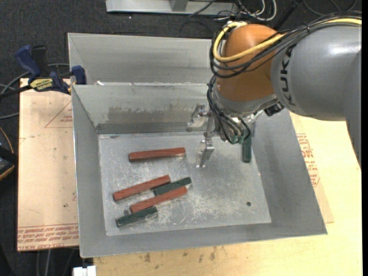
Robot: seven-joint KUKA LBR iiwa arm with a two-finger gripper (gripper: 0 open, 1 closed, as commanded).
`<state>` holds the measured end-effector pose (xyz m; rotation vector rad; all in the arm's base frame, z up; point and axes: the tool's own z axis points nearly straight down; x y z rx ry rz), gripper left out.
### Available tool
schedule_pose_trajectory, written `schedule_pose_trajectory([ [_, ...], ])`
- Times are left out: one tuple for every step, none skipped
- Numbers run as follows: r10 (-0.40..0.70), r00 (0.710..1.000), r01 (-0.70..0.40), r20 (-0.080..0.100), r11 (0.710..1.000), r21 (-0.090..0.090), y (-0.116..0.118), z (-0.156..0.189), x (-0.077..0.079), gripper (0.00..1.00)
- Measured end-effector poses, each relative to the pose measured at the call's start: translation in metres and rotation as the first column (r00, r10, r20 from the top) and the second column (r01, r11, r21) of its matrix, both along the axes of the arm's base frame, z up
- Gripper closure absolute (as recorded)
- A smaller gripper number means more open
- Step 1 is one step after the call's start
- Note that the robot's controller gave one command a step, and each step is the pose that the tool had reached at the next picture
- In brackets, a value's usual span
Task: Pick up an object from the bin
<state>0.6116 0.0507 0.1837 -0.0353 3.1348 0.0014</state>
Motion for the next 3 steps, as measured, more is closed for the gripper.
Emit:
schedule_pose_trajectory([
  [0.114, 0.993, -0.114, 0.0, 0.993, 0.0, 0.009, -0.058, 0.011, 0.0],
  [0.099, 0.995, -0.099, 0.007, 0.995, 0.002, 0.048, -0.102, 0.015, 1.0],
  [0.099, 0.995, -0.099, 0.007, 0.995, 0.002, 0.048, -0.102, 0.015, 1.0],
])
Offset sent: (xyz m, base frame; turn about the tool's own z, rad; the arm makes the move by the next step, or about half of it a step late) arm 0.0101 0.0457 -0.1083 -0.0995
